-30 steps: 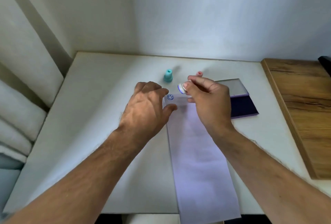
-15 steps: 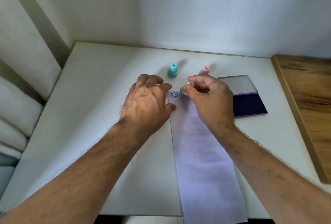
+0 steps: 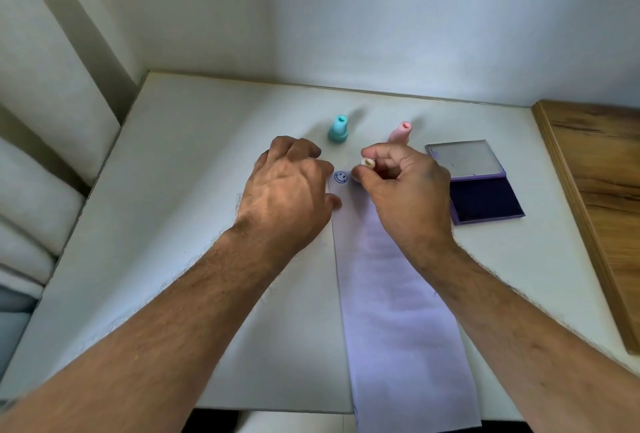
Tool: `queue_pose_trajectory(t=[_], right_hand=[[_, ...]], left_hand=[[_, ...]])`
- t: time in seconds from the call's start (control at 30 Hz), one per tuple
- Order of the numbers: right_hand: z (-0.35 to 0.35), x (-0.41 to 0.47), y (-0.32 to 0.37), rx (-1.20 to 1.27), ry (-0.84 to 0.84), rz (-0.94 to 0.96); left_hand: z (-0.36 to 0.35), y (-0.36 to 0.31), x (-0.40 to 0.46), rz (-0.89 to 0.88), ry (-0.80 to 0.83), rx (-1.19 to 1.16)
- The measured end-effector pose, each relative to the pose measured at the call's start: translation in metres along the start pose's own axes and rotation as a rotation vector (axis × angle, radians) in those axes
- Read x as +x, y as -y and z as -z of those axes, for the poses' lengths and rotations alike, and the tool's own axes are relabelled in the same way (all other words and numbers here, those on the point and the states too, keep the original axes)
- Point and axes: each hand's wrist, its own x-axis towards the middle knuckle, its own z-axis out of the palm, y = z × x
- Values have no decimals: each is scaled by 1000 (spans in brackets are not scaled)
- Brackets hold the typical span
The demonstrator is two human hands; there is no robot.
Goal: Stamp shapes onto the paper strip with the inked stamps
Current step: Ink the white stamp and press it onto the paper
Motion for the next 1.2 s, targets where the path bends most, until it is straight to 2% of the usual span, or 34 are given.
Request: queue_pose_trajectory(t=[0.23, 0.37, 1.2], right_hand=[[1, 2, 0, -59, 55, 30], [5, 8, 1, -201, 131, 109], [15, 14, 3, -238, 228, 198]], left_hand=[[0, 1, 2, -5, 7, 8], [1, 0, 3, -7, 11, 17], [4, -4, 6, 6, 45, 66]])
